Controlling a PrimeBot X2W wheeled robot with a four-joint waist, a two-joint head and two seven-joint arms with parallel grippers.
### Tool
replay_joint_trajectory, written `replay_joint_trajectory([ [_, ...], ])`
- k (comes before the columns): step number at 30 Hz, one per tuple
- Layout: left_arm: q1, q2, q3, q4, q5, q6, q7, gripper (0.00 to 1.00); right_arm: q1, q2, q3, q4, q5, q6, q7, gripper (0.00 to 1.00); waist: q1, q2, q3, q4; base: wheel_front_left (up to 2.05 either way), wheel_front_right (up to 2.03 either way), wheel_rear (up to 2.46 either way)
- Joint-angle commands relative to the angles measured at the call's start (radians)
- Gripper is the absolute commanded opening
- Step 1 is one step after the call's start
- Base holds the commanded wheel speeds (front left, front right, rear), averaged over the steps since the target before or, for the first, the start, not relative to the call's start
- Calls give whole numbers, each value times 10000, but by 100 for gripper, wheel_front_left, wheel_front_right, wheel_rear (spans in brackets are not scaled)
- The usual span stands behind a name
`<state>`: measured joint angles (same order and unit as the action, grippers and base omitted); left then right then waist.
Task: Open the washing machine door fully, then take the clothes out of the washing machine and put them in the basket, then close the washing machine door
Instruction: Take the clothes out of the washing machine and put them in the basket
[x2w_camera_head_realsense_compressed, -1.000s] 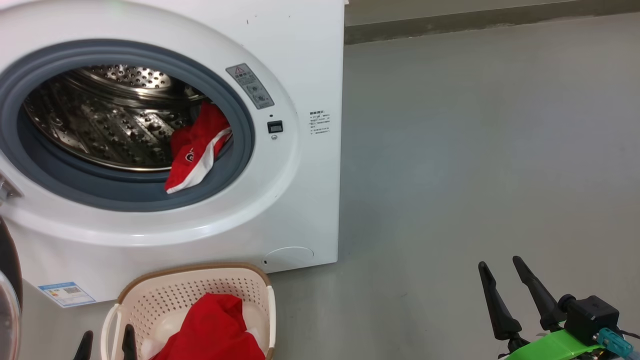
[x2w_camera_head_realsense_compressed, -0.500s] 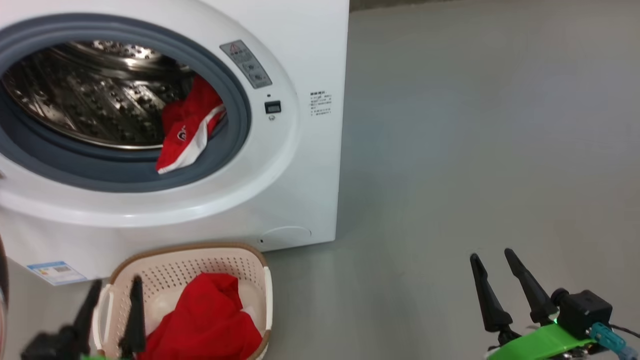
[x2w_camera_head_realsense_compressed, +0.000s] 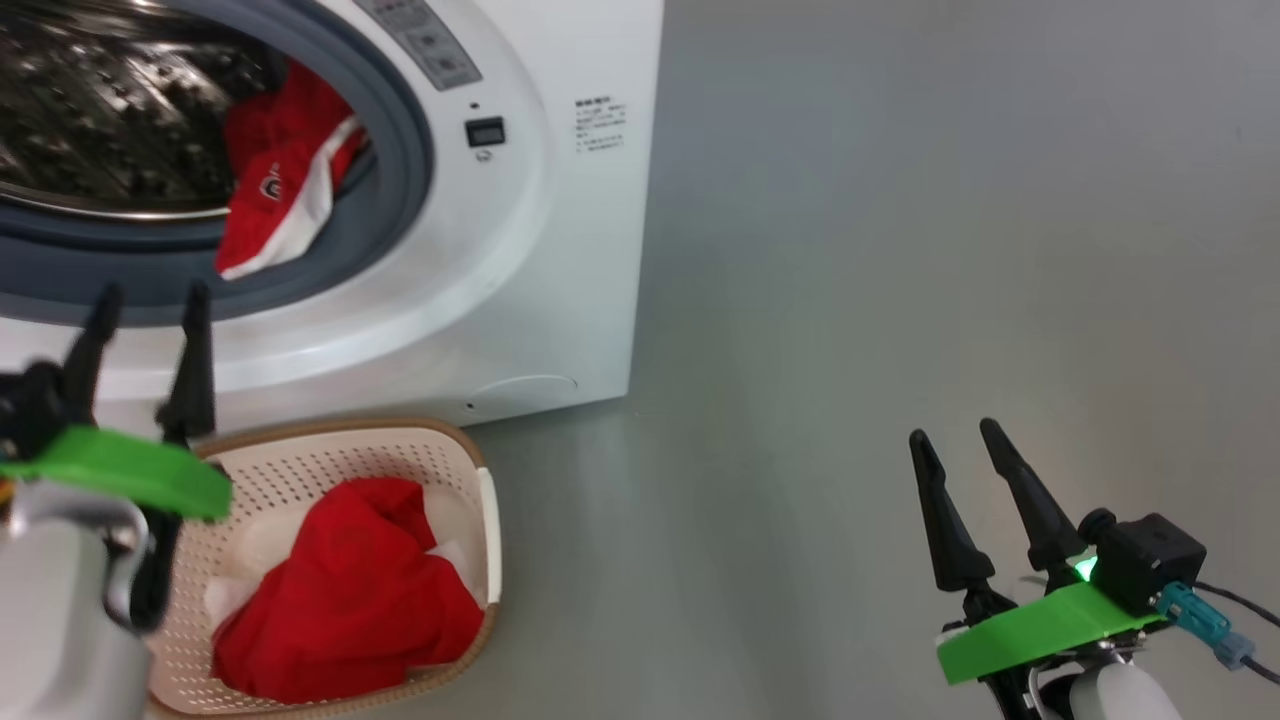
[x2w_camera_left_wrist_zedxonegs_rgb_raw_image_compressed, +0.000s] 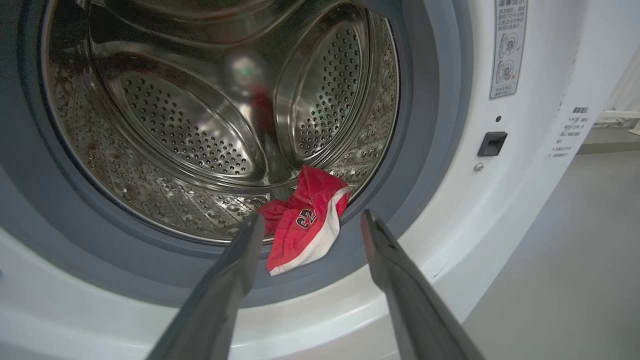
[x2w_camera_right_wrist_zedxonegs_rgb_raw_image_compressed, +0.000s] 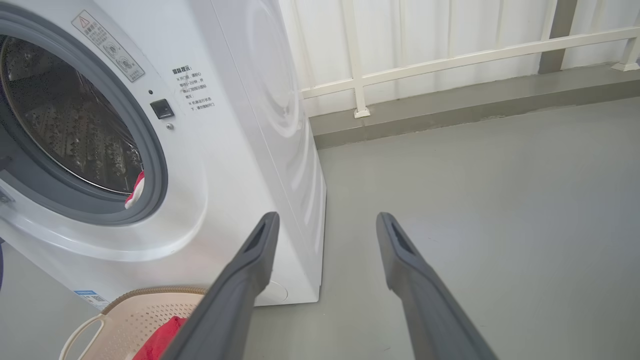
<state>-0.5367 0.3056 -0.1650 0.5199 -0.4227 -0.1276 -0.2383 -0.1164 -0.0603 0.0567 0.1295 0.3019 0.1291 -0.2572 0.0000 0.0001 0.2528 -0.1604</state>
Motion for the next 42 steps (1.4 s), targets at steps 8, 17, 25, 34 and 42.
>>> replay_joint_trajectory([
  [8,-2717,1267,-1092,1678,-815,-31,469,100,-688,95,439,-429,90,16,-46,100,0,-1,1428,-812,0,0,0],
  [17,-4621,1857,-2973,3609,-1711,-31,764,100,-1253,99,842,-562,537,16,-46,100,0,-1,2309,-1248,0,0,0],
  [25,-5689,2415,-4379,4268,-2520,-31,940,100,-1488,100,1084,-666,799,16,-46,100,0,-1,2871,-1628,0,0,0],
  [34,-6188,2832,-5452,4598,-3351,-31,901,100,-1534,100,1106,-762,923,16,-46,100,0,-1,3021,-1899,0,0,0],
  [42,-6348,2906,-6229,5013,-3939,-31,511,0,-1472,100,1050,-732,909,16,-46,100,0,-1,2799,-1906,0,0,0],
])
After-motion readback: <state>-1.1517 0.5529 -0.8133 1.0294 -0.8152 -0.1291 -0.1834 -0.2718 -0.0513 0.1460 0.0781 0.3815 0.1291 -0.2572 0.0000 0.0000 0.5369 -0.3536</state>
